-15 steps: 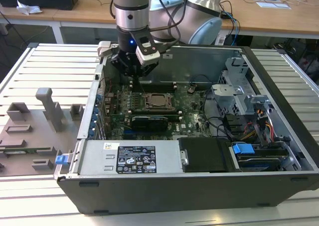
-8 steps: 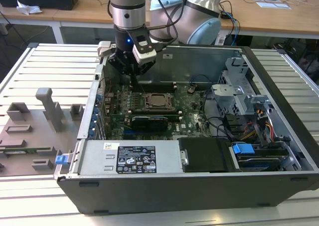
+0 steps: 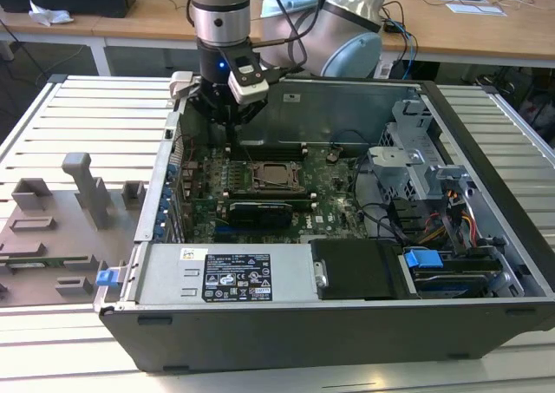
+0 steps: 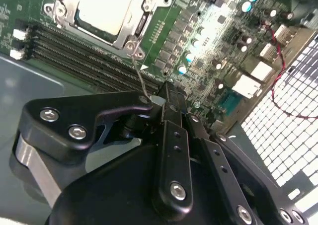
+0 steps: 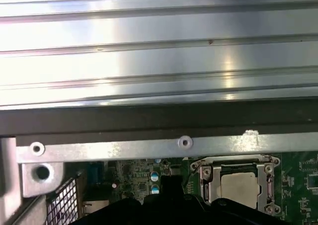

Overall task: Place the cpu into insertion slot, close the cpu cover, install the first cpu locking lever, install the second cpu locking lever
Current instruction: 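Install the first cpu locking lever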

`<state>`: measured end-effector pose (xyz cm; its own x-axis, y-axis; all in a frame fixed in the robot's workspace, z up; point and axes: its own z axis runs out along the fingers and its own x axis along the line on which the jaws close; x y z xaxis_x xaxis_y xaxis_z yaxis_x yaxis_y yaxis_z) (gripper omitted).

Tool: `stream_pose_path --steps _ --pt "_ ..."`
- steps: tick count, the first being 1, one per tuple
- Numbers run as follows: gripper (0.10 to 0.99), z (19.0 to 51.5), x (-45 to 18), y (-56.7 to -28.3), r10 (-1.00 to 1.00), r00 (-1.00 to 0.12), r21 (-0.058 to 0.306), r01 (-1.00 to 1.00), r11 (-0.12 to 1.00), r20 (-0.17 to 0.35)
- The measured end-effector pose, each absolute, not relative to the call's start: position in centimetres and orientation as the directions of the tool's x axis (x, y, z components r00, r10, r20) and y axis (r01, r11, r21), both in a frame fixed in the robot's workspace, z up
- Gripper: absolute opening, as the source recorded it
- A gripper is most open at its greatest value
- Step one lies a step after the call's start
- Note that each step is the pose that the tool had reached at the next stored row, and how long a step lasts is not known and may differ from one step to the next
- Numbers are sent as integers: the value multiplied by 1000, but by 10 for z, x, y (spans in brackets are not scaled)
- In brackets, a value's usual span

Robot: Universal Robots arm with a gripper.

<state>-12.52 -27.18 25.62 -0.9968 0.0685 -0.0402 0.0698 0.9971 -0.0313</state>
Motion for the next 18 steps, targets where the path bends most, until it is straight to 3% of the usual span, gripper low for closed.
stream_pose_path --steps 18 --pt "106 256 -103 -272 68 -997 -31 70 997 -40"
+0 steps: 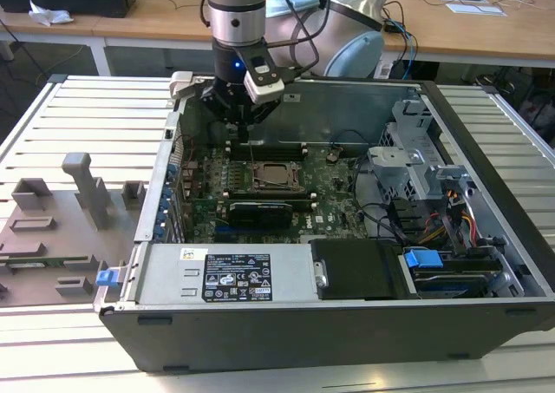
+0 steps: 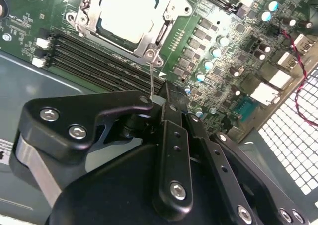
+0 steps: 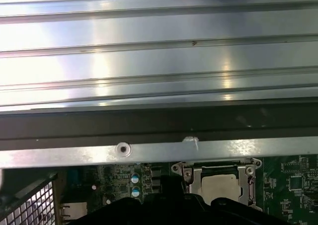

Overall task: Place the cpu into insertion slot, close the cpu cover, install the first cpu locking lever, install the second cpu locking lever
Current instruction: 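Install the first cpu locking lever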

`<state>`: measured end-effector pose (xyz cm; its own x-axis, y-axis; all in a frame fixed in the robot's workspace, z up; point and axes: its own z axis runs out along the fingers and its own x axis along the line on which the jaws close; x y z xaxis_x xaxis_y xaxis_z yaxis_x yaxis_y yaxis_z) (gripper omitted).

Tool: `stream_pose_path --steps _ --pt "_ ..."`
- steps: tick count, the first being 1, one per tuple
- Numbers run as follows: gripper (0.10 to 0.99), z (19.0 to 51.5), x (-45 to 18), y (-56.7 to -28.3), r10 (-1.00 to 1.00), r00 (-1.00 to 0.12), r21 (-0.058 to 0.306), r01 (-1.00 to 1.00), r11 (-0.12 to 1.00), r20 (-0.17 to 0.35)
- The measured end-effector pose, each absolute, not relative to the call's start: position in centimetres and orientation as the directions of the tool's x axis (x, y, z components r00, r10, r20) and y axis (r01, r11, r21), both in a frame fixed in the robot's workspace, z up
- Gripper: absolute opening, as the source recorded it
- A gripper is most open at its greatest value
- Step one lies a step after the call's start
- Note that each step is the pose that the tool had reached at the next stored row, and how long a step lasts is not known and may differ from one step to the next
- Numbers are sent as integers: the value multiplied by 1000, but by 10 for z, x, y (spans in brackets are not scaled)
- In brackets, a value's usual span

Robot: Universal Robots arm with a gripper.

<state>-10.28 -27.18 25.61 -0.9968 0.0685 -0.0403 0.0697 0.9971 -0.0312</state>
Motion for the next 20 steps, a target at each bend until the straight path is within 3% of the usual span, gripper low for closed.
stream_pose_path --steps 20 --pt "106 254 -84 -272 69 -997 -31 70 997 -40"
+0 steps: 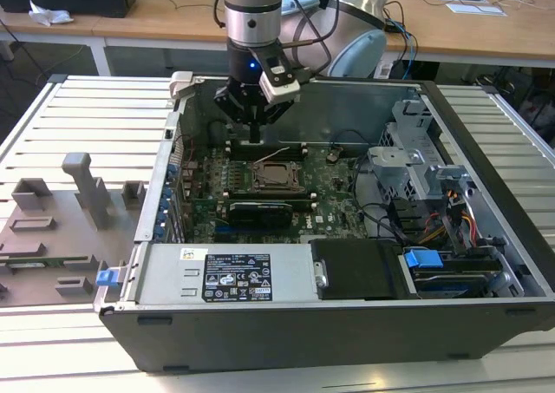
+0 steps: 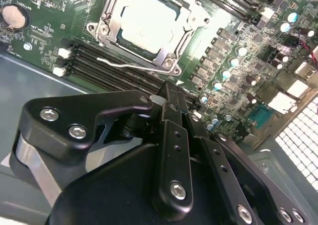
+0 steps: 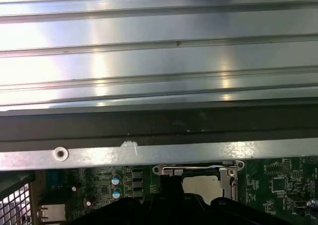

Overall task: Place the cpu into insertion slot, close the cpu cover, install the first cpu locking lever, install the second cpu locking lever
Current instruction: 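Install the first cpu locking lever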

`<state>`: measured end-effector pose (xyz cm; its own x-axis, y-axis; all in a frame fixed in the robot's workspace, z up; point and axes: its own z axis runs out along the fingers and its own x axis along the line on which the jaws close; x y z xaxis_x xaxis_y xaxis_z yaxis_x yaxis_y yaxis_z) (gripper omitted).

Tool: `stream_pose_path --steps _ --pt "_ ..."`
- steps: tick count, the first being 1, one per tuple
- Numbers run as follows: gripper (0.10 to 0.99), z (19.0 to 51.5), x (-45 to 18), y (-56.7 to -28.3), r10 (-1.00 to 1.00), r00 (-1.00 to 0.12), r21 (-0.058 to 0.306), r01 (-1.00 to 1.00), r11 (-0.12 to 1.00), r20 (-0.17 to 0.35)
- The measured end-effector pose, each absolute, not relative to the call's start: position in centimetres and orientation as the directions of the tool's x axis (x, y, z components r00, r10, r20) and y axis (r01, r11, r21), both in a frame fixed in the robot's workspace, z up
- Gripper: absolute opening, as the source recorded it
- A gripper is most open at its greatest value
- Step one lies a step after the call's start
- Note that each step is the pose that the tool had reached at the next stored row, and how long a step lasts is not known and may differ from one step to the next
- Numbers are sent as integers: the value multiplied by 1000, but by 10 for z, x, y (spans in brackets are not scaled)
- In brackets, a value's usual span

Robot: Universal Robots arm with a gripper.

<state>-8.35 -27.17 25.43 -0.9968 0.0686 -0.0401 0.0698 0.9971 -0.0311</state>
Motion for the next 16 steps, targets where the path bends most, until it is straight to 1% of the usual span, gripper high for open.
stream_pose_path --steps 16 --pt "106 224 -74 -269 68 -997 -31 70 997 -36"
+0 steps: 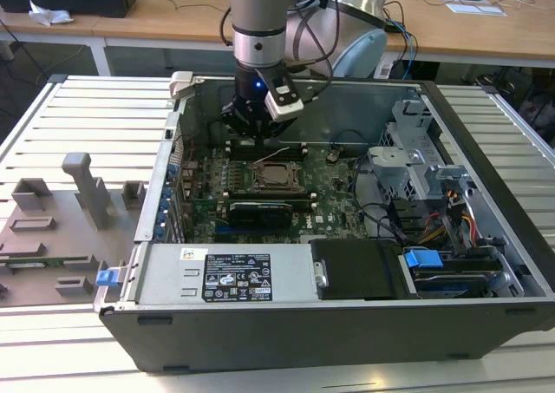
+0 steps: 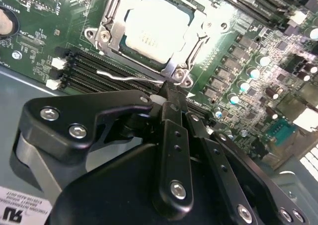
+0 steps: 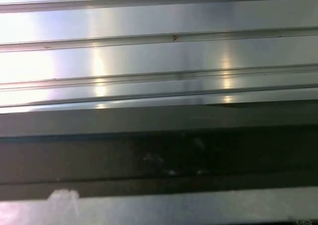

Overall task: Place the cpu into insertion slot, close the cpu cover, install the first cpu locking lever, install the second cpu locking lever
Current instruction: 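Install the first cpu locking lever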

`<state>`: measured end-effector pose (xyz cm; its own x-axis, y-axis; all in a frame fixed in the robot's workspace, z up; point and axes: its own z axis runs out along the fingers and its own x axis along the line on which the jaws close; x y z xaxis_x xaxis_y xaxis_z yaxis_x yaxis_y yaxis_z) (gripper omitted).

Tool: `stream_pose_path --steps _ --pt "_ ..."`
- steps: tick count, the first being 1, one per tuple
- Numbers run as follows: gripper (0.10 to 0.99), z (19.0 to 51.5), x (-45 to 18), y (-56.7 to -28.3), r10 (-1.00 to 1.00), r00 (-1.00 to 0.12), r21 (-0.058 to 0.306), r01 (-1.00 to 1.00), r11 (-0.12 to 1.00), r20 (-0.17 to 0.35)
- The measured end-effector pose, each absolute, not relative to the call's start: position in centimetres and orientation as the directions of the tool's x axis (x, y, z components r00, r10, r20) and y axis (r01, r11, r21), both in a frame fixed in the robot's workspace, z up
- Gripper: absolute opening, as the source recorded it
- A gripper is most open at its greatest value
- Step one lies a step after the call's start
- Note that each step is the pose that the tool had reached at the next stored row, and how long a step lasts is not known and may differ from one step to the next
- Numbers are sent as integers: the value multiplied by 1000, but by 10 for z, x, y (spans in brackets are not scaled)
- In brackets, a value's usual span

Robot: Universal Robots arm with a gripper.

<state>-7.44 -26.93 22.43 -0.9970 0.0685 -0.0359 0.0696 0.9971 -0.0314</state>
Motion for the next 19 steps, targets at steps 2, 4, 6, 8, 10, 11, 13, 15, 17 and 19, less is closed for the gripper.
stream_pose_path --steps 2,4,6,8,10,11,13,15,17,19 --pt "106 223 -74 -268 68 -997 -31 70 997 -36" --pt "106 221 -72 -264 68 -997 -31 69 997 -36" --pt "106 220 -69 -262 68 -997 -31 69 997 -36" --pt "106 218 -64 -262 68 -997 -31 69 997 -35" --pt "106 218 -61 -262 68 -997 -32 69 997 -35" --pt "106 217 -59 -262 68 -997 -32 69 997 -35" --pt "106 217 -55 -262 68 -997 -32 69 997 -34" --pt "106 215 -50 -262 68 -997 -31 69 997 -35" --pt "106 213 -46 -262 68 -997 -31 69 997 -34" --pt "106 211 -43 -262 68 -997 -31 69 997 -33"
